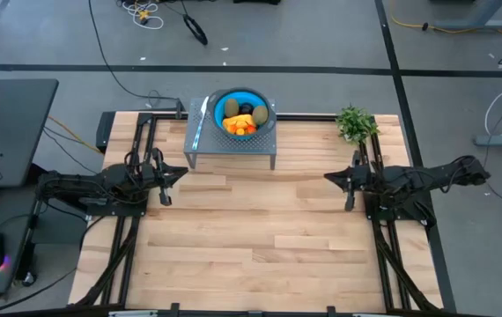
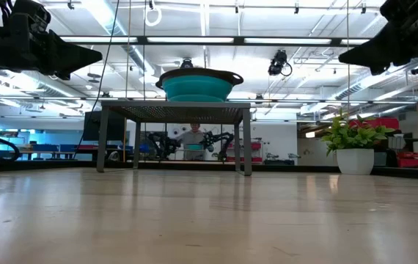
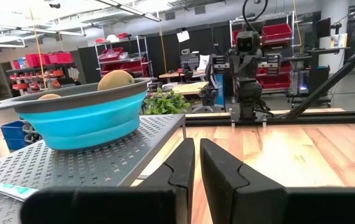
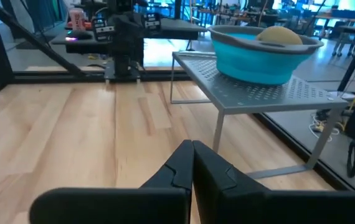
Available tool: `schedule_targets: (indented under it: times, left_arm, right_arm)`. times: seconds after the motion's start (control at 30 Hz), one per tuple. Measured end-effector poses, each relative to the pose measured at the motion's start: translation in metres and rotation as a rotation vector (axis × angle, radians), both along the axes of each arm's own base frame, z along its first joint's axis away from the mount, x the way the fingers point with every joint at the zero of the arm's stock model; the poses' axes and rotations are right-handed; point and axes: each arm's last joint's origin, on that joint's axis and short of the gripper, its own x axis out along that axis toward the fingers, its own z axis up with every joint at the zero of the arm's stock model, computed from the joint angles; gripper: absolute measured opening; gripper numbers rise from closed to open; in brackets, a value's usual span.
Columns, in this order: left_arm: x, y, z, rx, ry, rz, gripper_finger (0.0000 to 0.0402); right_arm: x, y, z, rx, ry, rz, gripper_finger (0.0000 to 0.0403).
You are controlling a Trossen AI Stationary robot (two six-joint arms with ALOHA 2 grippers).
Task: Pick & Place Fruit
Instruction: Return to Home Position
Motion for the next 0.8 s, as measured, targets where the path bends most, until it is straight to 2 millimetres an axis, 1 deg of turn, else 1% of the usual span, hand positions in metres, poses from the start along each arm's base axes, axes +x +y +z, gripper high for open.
schedule_targets:
  times: [0.1, 0.3, 0.43, 0.53, 0.67, 0.8]
  left_arm:
    - [0.000, 0.000, 0.000, -0.001, 0.000, 0.000, 0.0036]
    - [0.000, 0.000, 0.000, -0.003, -0.001, 0.000, 0.0035]
    - [0.000, 0.000, 0.000, 0.018, 0.005, 0.003, 0.0034]
    - [0.000, 0.000, 0.000, 0.037, 0.011, 0.006, 0.0034]
    - [0.000, 0.000, 0.000, 0.028, 0.008, 0.004, 0.0034]
    - [0.000, 0.000, 0.000, 0.051, 0.015, 0.009, 0.0034]
  right_arm:
    - [-0.005, -0.001, -0.003, -0.001, -0.031, 0.001, 0.0009]
    - [-0.020, -0.005, -0.001, -0.018, -0.082, 0.009, 0.0009]
    - [-0.028, -0.005, 0.000, 0.001, -0.125, 0.082, 0.0008]
    - [-0.028, -0.005, 0.001, -0.015, -0.129, 0.081, 0.0008]
    - [-0.027, -0.006, 0.000, -0.040, -0.154, 0.028, 0.0008]
    - [-0.025, -0.006, 0.002, -0.050, -0.216, 0.002, 0.0008]
